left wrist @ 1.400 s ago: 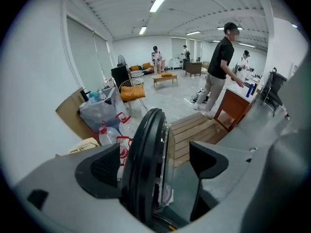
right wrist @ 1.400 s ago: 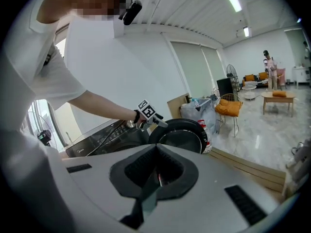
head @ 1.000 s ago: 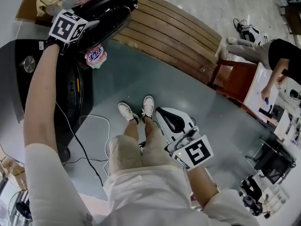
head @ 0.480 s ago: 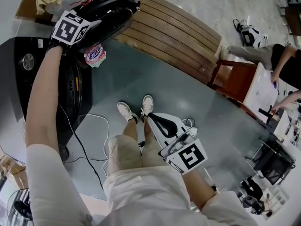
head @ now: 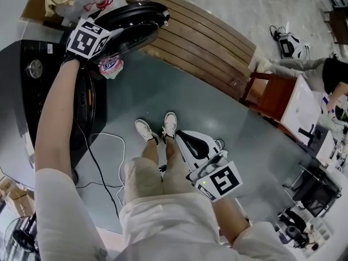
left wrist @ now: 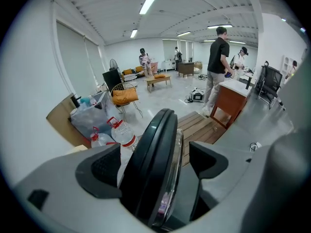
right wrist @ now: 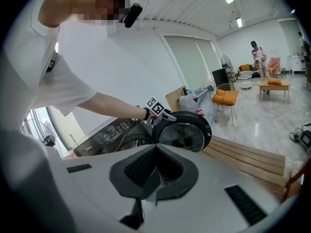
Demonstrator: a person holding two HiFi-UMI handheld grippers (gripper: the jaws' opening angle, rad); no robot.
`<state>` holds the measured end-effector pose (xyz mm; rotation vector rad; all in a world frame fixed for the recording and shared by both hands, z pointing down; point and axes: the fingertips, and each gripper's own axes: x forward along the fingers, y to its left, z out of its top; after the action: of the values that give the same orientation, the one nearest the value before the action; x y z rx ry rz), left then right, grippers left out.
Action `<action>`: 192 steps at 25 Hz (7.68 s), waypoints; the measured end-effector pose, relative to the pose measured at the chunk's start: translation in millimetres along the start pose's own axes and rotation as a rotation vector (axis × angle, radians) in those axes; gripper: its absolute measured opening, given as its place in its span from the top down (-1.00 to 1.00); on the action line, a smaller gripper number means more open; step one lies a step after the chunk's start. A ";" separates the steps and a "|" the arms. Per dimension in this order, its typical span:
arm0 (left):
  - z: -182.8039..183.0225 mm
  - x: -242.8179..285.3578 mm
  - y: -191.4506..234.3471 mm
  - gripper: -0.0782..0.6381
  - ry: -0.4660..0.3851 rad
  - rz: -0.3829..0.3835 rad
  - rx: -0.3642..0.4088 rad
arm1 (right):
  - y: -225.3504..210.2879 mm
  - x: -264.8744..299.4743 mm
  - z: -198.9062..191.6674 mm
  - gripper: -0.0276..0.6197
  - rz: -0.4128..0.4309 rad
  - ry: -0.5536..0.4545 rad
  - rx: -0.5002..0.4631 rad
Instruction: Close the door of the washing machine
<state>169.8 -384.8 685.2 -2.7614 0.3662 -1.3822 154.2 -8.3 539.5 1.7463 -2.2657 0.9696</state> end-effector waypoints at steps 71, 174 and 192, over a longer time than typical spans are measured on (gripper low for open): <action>-139.0 -128.4 -180.3 -0.33 -0.100 0.342 -1.190 | 77.0 -10.3 -9.4 0.92 0.290 0.070 -0.155; -142.7 -504.4 -141.3 0.77 -0.412 0.638 -0.796 | 259.3 -16.6 179.5 0.92 0.432 -0.223 -0.548; -70.2 -736.6 -104.1 0.77 -0.799 0.879 -0.606 | 279.9 -16.9 292.9 0.92 0.360 -0.414 -0.620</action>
<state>-290.8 -113.8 162.9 -2.5932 1.8157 0.0614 -11.2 -119.4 186.4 1.3744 -2.7720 -0.1173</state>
